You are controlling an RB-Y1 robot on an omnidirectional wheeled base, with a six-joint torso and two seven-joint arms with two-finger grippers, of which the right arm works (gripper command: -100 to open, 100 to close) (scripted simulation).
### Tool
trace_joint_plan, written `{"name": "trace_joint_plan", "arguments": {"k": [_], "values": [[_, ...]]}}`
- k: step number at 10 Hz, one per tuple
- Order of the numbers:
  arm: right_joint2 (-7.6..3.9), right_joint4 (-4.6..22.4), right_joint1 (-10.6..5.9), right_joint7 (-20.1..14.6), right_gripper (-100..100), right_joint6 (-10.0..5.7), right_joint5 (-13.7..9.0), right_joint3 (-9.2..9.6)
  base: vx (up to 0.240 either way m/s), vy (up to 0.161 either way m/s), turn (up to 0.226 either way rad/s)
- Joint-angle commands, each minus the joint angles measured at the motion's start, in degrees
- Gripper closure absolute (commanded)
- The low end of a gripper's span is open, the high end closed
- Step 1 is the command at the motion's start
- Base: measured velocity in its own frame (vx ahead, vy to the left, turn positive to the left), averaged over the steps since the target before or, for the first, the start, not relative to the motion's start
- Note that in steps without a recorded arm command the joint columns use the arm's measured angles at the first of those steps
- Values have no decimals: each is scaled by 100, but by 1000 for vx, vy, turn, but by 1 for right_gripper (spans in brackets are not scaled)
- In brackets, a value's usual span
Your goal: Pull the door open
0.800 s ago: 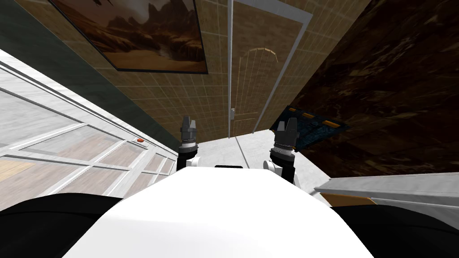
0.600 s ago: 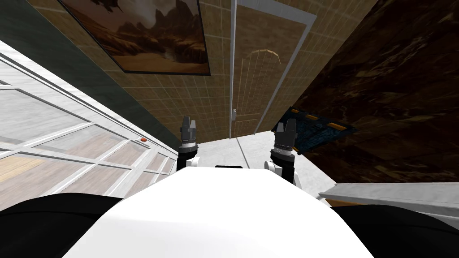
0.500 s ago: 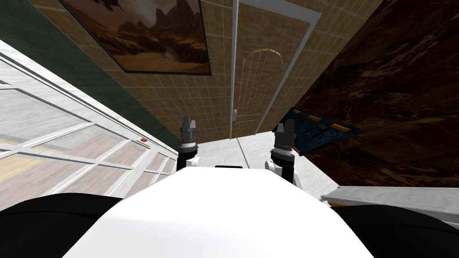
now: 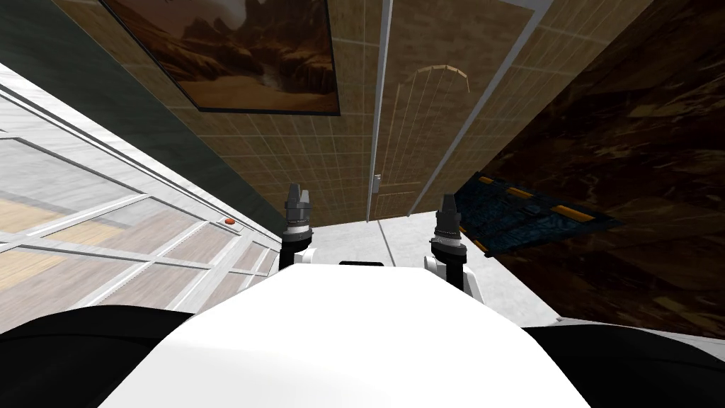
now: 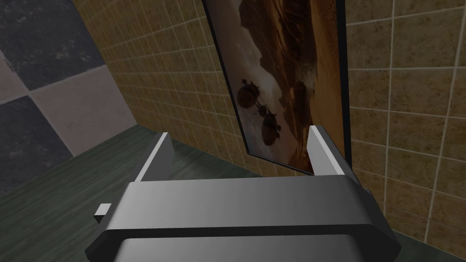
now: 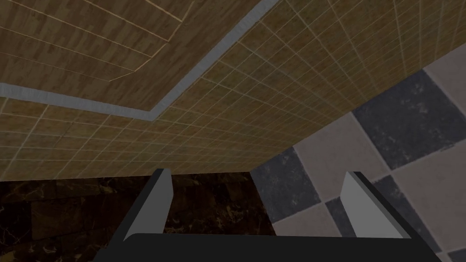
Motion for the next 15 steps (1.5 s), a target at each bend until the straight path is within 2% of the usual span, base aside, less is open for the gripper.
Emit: {"name": "trace_joint_plan", "arguments": {"k": [1,8,15], "values": [[-64,212,-51,61,-100,-82,257,-237,117,39,139],[-179,877,-197,255,-100,-369,1023,-907,111,23,100],[-218,1617,-359,471,-100,-688,1876,-1655,106,21,108]]}}
